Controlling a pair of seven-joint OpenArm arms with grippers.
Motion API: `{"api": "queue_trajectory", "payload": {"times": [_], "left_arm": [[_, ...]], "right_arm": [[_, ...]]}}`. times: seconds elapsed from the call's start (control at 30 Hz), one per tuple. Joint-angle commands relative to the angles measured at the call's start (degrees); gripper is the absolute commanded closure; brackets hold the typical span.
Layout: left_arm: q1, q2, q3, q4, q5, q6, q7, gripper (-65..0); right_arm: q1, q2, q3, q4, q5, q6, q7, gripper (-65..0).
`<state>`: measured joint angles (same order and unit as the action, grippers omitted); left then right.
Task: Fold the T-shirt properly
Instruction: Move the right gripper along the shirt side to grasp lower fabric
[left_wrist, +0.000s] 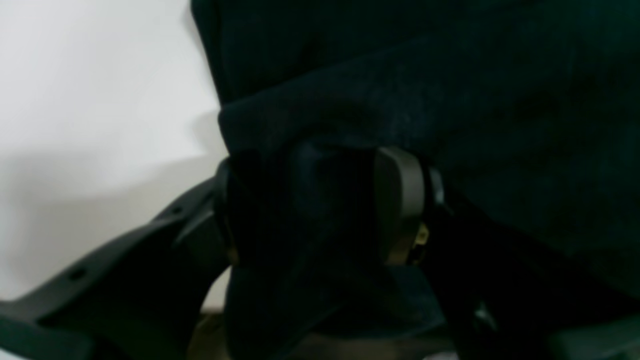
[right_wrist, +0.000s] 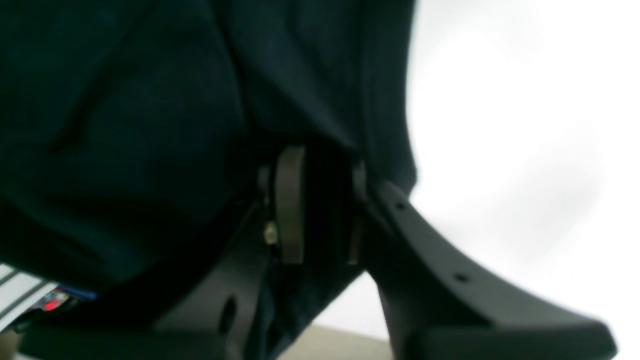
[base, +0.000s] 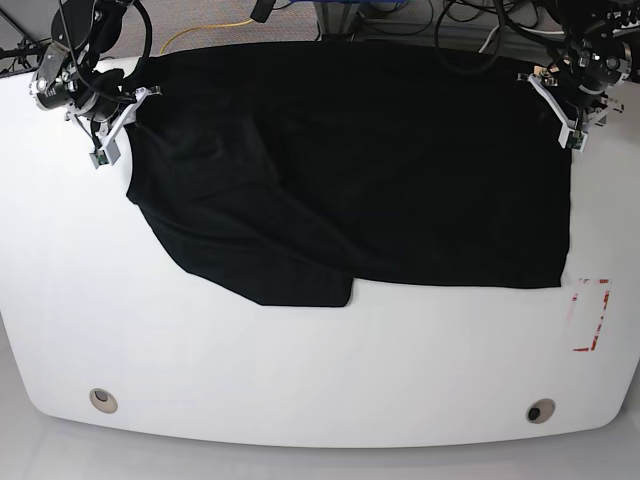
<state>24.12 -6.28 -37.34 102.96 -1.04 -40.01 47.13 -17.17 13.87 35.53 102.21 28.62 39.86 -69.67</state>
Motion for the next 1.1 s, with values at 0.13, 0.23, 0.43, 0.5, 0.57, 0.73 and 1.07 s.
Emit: {"api": "queue_trajectory", "payload": {"times": [0.13,0.23,0.43,0.5,0.57,0.73,1.07], "left_arm": [[-0.95,0.97,0.29,6.8,0.2,0.01,0.12,-38.1],[-1.92,0.97,0.29,7.42,0.2,0.01,2.49,-38.1],[-4.47,0.97,-0.06,8.3,0.38,0.01,3.81,-37.9],[-5.0,0.97,-0.06,8.3,0.38,0.01,3.81,-37.9],[-5.79,0.97,-0.15,8.3,0.38,0.01,3.81,-37.9],[-5.97,0.97,-0.15,8.3,0.38,0.01,3.81,-37.9],[-5.97,0.97,-0.33,8.3,0.38,0.01,3.81,-37.9]], "right_arm": [[6.31,1.12,0.47,4.38,0.7,0.14,-1.76,-35.7],[10.71,1.21,0.21,3.59,0.17,0.14,-1.94,-39.5],[20.9,2.88,-3.4,-6.79,0.08,0.14,-1.58,-39.3],[23.63,3.67,-5.15,-10.65,-0.01,0.14,-0.35,-39.3],[27.06,3.93,-7.79,-15.4,-0.01,0.14,1.67,-39.3],[32.69,5.87,-12.63,-25.69,-0.01,0.14,7.65,-39.3],[42.88,9.3,-24.58,-49.69,-0.01,0.14,24.09,-39.3]]}}
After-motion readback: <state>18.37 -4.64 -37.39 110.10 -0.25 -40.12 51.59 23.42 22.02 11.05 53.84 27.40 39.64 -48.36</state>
